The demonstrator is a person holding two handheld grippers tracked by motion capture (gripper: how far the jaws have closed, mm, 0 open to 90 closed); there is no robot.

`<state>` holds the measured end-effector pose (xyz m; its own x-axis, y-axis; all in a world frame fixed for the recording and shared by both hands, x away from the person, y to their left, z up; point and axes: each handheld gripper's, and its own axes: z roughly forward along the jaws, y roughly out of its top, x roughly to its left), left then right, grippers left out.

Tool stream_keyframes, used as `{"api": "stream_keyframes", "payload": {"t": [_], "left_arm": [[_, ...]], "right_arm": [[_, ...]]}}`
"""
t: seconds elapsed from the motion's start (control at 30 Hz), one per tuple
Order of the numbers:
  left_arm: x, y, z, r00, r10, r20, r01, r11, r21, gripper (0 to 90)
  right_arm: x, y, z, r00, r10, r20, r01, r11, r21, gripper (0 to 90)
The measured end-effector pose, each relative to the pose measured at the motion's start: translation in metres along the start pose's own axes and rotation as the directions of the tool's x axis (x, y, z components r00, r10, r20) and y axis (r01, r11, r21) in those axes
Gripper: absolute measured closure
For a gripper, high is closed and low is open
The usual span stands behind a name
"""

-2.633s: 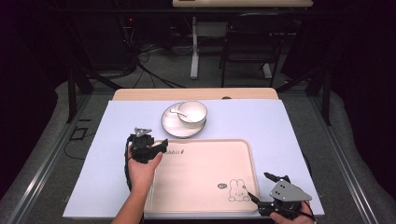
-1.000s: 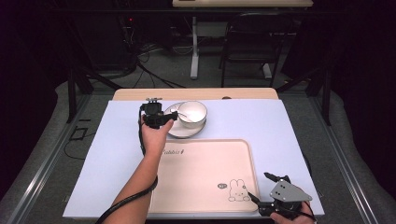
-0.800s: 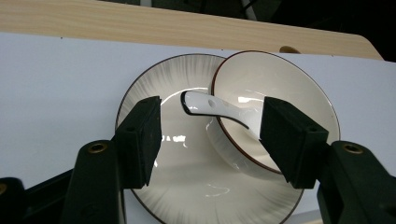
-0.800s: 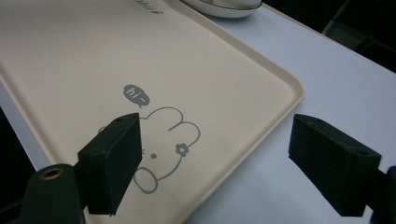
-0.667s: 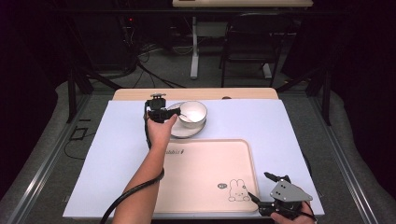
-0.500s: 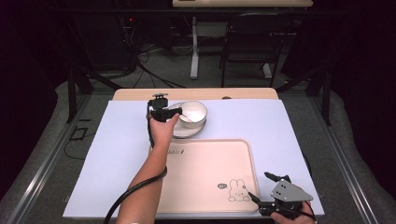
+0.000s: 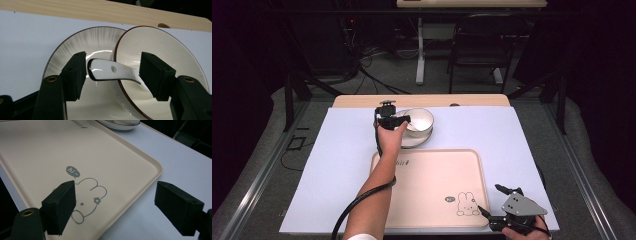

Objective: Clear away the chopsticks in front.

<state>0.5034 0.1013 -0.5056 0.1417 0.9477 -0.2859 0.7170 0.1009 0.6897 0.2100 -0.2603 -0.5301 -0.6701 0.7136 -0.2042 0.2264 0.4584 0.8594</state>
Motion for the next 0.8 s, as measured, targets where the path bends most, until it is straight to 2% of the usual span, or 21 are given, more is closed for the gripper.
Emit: {"api": "stream_keyframes", "payload": {"t": [0.2,0.8], "left_arm": [[0.001,-0.004,0.008,0.9998,-0.019,0.007,0.018,0.9998,0.004,38.5],[-0.005,-0.011,0.02,0.9999,-0.008,0.01,0.008,0.9996,0.027,38.8]], "right_arm": [[0.0,0.0,0.0,1.0,0.001,-0.002,-0.001,1.0,0.0,17.0],[-0.001,0.0,0.0,1.0,0.001,-0.002,-0.001,1.0,-0.001,17.0]]}}
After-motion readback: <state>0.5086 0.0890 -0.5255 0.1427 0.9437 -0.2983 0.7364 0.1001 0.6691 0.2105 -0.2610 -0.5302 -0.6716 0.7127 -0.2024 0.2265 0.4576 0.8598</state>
